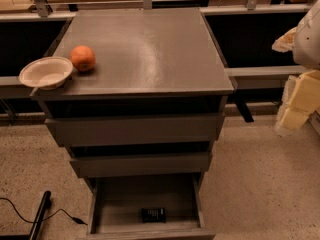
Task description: Pick rxbar blueberry from bottom drawer and place on counter
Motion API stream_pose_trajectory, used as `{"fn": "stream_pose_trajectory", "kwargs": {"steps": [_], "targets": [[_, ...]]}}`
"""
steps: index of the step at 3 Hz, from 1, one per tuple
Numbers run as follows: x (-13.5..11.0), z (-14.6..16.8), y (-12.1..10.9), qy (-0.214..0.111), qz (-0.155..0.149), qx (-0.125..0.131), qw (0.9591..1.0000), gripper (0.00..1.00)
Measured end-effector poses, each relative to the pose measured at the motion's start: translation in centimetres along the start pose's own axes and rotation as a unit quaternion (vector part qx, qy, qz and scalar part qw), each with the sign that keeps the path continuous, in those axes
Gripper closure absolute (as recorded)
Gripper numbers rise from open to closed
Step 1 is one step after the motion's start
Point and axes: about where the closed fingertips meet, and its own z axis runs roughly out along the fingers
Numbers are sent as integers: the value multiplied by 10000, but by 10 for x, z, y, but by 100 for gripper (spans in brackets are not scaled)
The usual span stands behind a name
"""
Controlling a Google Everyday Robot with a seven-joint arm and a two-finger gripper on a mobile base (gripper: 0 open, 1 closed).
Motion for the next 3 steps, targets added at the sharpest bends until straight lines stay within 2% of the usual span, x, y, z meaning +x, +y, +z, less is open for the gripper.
{"fn": "stream_pose_trajectory", "kwargs": {"steps": [2,3], "targets": [[0,10,2,-4,51,-39,10000,0],[-13,12,35,-353,114,72,9993,0]]}}
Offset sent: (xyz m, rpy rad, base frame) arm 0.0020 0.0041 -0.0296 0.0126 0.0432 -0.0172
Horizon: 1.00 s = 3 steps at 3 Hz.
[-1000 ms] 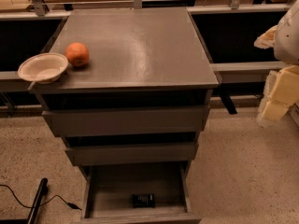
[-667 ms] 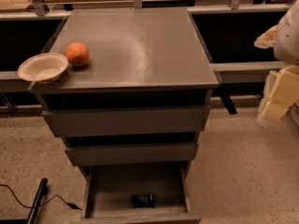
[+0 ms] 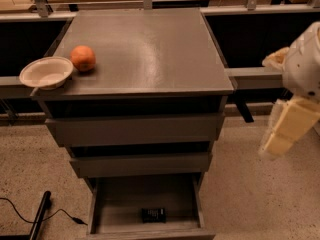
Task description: Pick rxbar blueberry from bottom drawer and place on counter
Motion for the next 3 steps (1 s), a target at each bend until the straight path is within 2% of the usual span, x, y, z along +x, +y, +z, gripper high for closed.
{"fn": "stream_pose_trajectory", "kwargs": {"steps": [1,2,3], "targets": [[-12,6,53,-544,-45,250,9982,0],[1,20,71,-785,162,332,9962,0],[-3,11,63,-620,11,440,9971,0]]}}
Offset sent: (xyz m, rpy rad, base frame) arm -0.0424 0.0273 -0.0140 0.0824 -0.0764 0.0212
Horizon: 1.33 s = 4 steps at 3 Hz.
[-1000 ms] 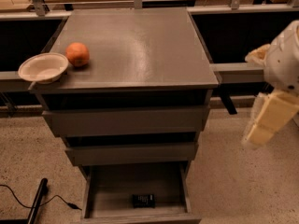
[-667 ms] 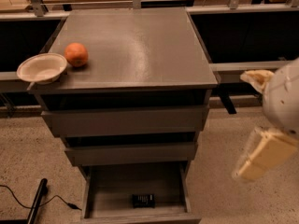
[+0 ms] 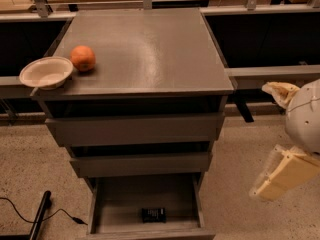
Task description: Pick rxbar blueberry from bottom drawer and place on counter
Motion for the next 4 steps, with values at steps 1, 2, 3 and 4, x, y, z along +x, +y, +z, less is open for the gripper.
{"fn": "stream_pose_trajectory", "kwargs": {"steps": [1,2,3,4], "targets": [[21,39,-3,-77,-71,-97,9999,0],[44,121,11,-415,-258,-303,9983,0],[60,204,22,-862,-450,-410,9944,0],[74,273,12,-1238,-457,-245,9909,0]]}}
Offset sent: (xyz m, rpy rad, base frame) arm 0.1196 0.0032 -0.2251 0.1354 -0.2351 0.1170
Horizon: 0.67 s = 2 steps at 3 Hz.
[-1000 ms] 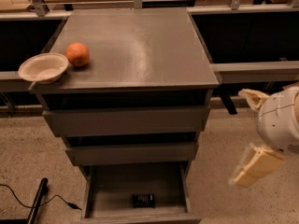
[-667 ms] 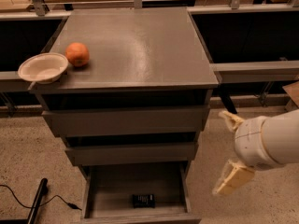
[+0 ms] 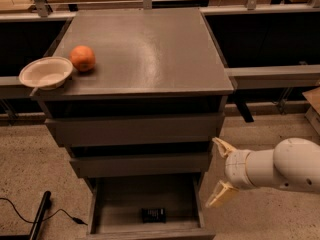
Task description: Pick rxbar blueberry from bottom drawer and place on counter
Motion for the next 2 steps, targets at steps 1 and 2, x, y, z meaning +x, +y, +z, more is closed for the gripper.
{"fn": "stream_pose_trajectory", "kwargs": {"steps": [1,2], "targets": [[47,65,3,-386,258,-66,9989,0],[47,65,3,-386,257,-66,9989,0]]}}
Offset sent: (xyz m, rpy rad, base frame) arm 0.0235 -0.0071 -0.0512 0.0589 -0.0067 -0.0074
